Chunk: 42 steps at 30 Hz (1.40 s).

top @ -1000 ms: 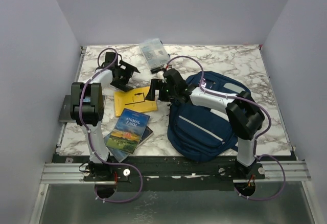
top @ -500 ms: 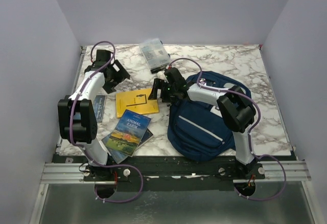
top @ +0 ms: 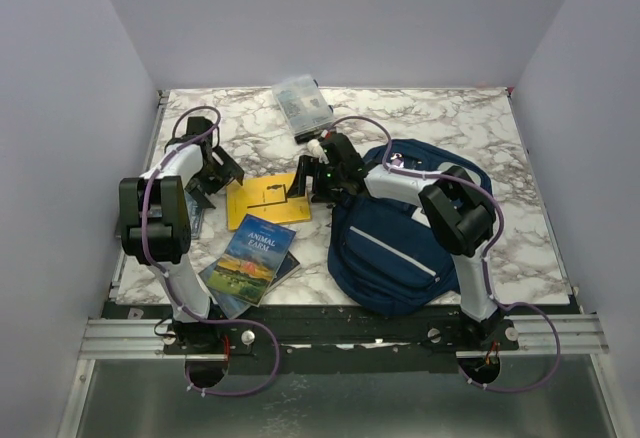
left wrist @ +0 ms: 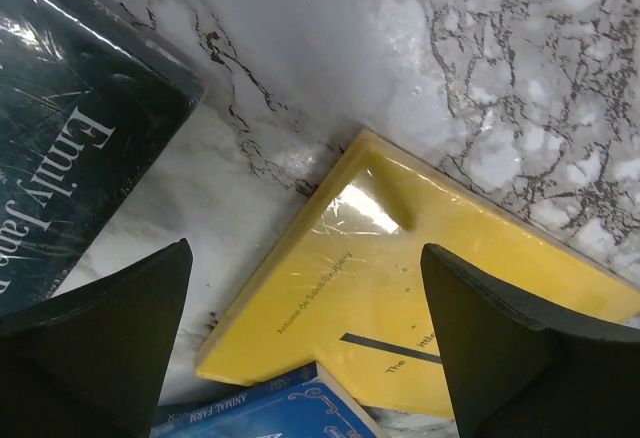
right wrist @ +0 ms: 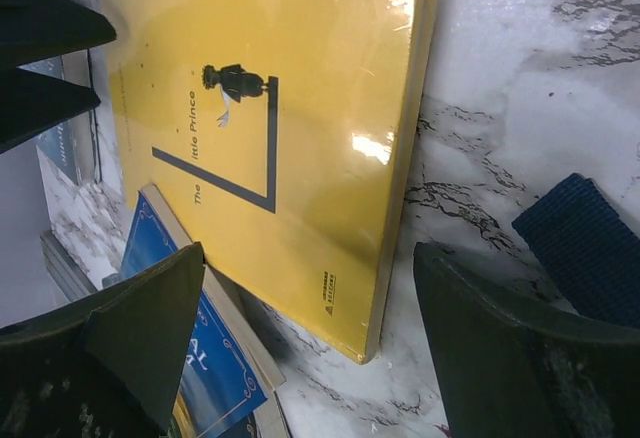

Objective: Pack the student bag
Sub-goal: Pick up the book from the center of the board.

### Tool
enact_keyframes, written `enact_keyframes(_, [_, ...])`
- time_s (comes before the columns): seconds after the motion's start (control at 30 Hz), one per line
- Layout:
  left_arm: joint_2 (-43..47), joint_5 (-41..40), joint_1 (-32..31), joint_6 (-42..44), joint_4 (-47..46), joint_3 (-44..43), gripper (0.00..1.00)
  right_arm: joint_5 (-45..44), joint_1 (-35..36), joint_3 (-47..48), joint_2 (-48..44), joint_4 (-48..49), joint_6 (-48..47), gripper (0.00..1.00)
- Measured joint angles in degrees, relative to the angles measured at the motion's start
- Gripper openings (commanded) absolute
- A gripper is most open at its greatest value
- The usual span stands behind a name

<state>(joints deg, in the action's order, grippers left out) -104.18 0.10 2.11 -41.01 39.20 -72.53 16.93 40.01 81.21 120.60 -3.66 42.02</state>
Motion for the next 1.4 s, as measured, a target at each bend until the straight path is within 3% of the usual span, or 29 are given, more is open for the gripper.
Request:
enact_keyframes(0.33, [-8.2,3.0,0.5,4.8,6.3,-10.9,0.98,2.7,0.0,2.0,2.5,2.9,1.9,0.88])
enact_keyframes(0.8, [-13.7,13.5,2.0,18.0,14.7,-18.2,0.98,4.2,-0.2,4.9,5.1,3.9,4.6,0.84])
enact_keyframes(1.1, [-13.5,16.7,3.5,19.4,13.9,-16.7,0.98,4.3,-0.2,4.9,5.1,4.0,5.1,0.83])
enact_keyframes(1.4, [-9.6,23.4,5.4,19.8,8.5,-11.1,0.92,5.4,-0.8,4.8,5.4,5.0,5.0,0.80])
